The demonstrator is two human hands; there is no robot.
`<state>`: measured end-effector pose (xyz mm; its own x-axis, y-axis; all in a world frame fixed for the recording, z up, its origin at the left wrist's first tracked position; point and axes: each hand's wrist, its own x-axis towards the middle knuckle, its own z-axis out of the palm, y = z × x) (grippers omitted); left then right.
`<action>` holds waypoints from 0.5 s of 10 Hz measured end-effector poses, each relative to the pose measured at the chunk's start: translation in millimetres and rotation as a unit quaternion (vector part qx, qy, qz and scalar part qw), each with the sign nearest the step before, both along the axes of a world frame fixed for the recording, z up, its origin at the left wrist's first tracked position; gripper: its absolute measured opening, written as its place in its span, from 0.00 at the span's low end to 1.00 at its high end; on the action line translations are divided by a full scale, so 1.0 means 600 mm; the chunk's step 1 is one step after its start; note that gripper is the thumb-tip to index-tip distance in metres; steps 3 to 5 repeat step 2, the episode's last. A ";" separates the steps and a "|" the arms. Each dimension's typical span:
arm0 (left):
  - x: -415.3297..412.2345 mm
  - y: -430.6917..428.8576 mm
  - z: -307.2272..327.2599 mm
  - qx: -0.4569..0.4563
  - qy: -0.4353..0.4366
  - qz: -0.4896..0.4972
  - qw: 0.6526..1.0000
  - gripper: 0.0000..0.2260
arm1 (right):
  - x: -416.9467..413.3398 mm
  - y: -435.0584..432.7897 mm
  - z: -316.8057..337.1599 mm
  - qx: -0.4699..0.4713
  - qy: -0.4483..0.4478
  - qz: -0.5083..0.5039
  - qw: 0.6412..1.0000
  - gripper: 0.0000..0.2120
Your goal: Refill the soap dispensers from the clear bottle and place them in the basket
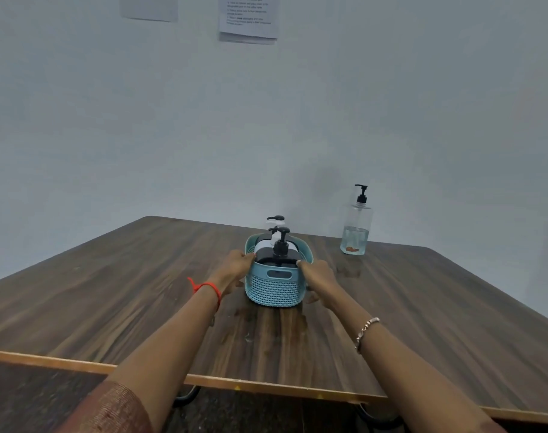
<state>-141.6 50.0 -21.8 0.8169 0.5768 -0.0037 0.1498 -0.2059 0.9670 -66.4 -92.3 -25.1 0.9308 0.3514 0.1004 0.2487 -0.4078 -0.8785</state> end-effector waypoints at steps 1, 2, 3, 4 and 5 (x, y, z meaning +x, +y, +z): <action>-0.001 -0.003 0.000 0.117 -0.053 0.034 0.991 0.22 | 0.009 -0.008 -0.007 0.000 -0.059 -0.014 0.998 0.21; 0.007 0.005 -0.017 0.201 -0.078 0.066 0.974 0.25 | 0.015 -0.016 -0.020 -0.037 -0.165 -0.043 0.985 0.22; 0.007 0.005 -0.017 0.201 -0.078 0.066 0.974 0.25 | 0.015 -0.016 -0.020 -0.037 -0.165 -0.043 0.985 0.22; 0.007 0.005 -0.017 0.201 -0.078 0.066 0.974 0.25 | 0.015 -0.016 -0.020 -0.037 -0.165 -0.043 0.985 0.22; 0.007 0.005 -0.017 0.201 -0.078 0.066 0.974 0.25 | 0.015 -0.016 -0.020 -0.037 -0.165 -0.043 0.985 0.22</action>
